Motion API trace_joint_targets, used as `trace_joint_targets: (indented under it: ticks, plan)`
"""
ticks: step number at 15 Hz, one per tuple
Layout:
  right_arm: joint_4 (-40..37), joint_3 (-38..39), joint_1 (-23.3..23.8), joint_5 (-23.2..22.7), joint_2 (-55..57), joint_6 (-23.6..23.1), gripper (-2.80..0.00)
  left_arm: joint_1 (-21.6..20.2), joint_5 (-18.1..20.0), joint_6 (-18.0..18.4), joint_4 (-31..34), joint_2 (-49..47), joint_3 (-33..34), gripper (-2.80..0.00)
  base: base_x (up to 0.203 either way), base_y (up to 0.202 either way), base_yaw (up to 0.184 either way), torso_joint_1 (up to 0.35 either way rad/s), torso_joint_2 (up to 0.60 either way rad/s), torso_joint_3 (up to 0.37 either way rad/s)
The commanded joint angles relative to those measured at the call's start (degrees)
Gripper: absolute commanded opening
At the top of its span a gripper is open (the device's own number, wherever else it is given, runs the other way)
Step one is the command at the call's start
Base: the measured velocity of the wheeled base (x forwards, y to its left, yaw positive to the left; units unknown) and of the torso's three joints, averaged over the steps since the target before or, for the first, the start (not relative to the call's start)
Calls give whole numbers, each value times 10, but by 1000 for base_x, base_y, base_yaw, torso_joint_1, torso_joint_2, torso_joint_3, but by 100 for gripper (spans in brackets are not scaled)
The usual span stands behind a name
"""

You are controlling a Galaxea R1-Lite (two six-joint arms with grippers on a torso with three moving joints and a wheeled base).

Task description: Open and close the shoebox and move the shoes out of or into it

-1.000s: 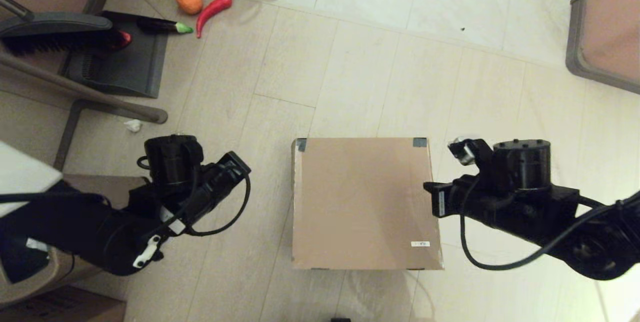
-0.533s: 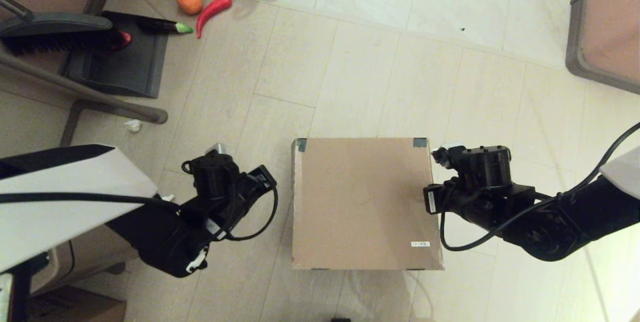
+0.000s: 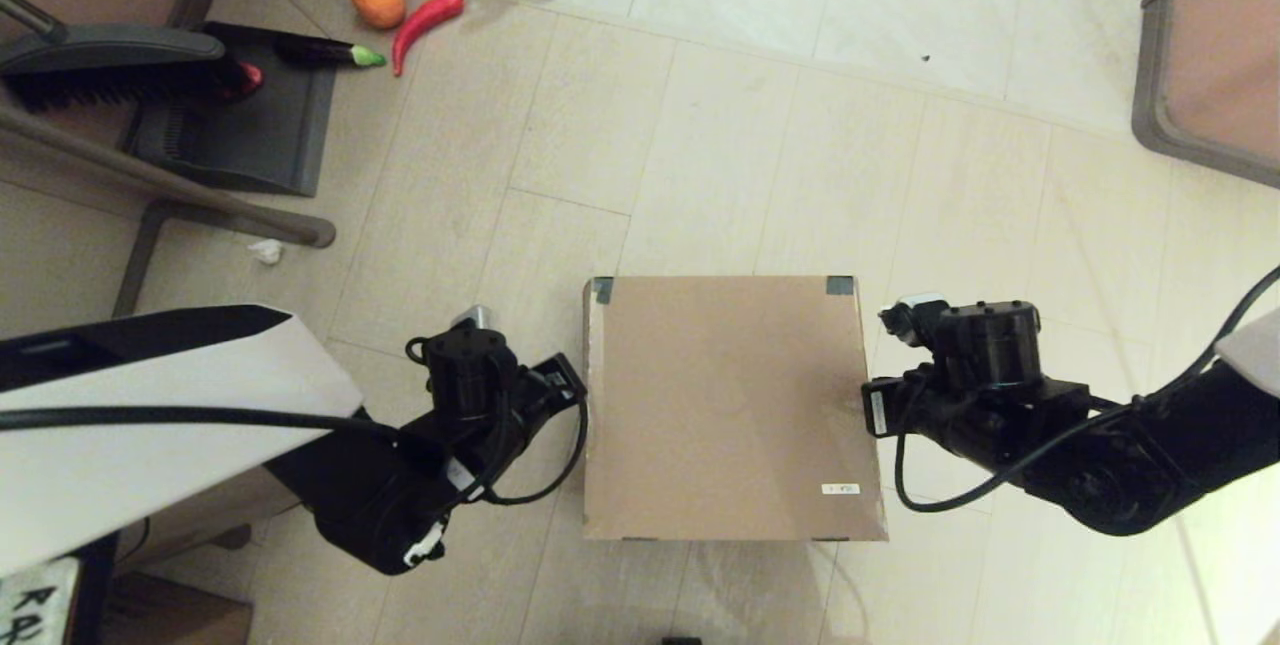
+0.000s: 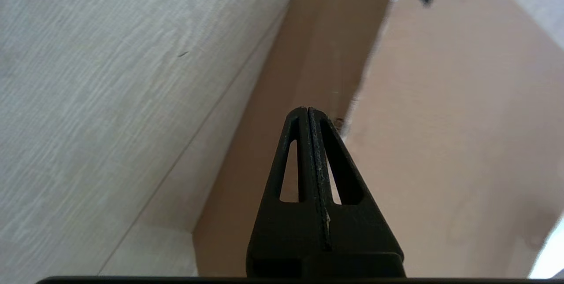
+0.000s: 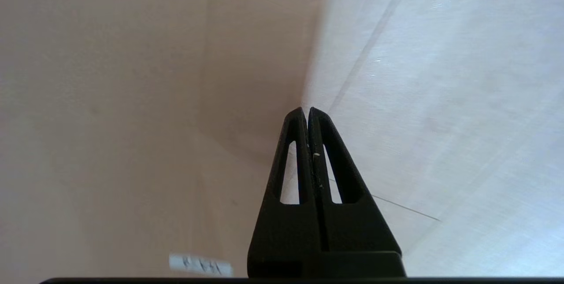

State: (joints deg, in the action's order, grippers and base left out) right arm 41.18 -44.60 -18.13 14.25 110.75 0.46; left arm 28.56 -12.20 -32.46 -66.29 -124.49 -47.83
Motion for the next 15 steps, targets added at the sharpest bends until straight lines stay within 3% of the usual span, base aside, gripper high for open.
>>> trace_joint_targets:
  ticks: [1,4,6,9,12,13,15]
  plan:
    - [0,24,5,1,-71,0,-280,3,-4,0,-2,49,34,-280,0,0,0,0,0,0]
    - [-2,87,4,-11,-202,0,-280,-1,-48,29,-4,156,145,-280,0,0,0,0,0,0]
    - [-6,140,5,-17,-297,-1,-280,-26,-66,39,-4,262,225,-280,0,0,0,0,0,0]
    - [-18,281,30,-10,-438,-2,-280,-130,-62,74,-3,441,356,-280,0,0,0,0,0,0]
    - [-33,431,103,-7,-553,3,-280,-171,10,113,40,610,439,-280,0,0,0,0,0,0]
    - [-68,446,112,-9,-588,7,-280,-177,46,127,103,659,452,-280,0,0,0,0,0,0]
    - [-175,447,116,-34,-667,6,-280,-185,113,187,303,748,467,-280,0,0,0,0,0,0]
